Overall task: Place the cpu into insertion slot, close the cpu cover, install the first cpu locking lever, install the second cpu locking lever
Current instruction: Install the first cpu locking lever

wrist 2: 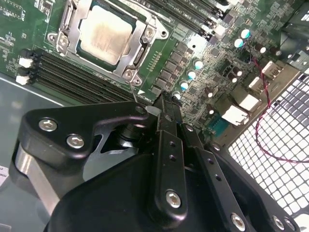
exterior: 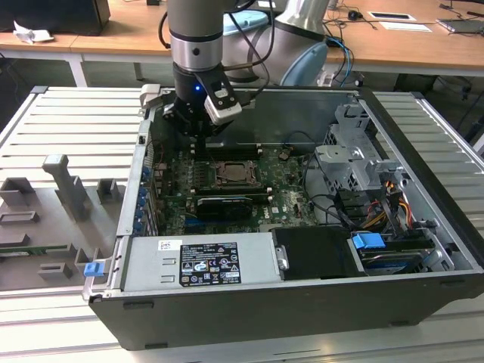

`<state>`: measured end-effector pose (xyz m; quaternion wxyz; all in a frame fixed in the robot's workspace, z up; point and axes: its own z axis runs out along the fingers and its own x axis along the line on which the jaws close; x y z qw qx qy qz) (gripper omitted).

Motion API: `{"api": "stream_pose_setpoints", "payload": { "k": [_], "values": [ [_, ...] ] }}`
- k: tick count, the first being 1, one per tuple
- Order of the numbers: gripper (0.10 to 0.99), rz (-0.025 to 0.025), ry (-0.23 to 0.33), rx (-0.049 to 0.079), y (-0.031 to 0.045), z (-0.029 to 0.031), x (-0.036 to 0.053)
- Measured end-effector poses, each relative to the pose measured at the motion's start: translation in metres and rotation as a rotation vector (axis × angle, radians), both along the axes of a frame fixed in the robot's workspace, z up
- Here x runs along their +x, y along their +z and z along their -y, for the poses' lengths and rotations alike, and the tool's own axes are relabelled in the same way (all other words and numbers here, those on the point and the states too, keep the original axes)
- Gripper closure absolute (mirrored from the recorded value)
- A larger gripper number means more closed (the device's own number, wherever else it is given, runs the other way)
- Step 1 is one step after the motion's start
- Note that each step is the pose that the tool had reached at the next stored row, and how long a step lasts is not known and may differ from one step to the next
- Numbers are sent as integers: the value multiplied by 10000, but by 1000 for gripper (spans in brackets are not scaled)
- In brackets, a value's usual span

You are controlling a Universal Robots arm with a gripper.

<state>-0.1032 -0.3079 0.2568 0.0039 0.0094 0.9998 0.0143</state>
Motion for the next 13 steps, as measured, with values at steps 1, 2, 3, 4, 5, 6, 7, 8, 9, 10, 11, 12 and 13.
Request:
{"api": "stream_pose_setpoints", "payload": {
  "k": [1, 2, 3, 4, 5, 6, 7, 8, 9, 10, 11, 12, 13],
  "values": [
    [980, 0, 9, 0, -3, -3, -11],
    [980, -2, 19, -2, -5, -6, -24],
    [980, -1, 34, -1, -10, -12, -42],
    [980, -1, 45, -1, -13, -17, -52],
    [980, -1, 51, -1, -15, -21, -60],
    [980, 0, 59, -1, -18, -26, -67],
    [980, 0, 66, 0, -20, -30, -73],
    [980, -1, 75, -1, -22, -36, -80],
    [980, -1, 95, -1, -27, -53, -93],
    [980, -1, 107, -2, -29, -68, -99],
    [980, -1, 116, -2, -31, -87, -101],
    [980, -1, 124, -1, -33, -104, -101],
    [980, -1, 129, -1, -34, -115, -102]
  ]
}}
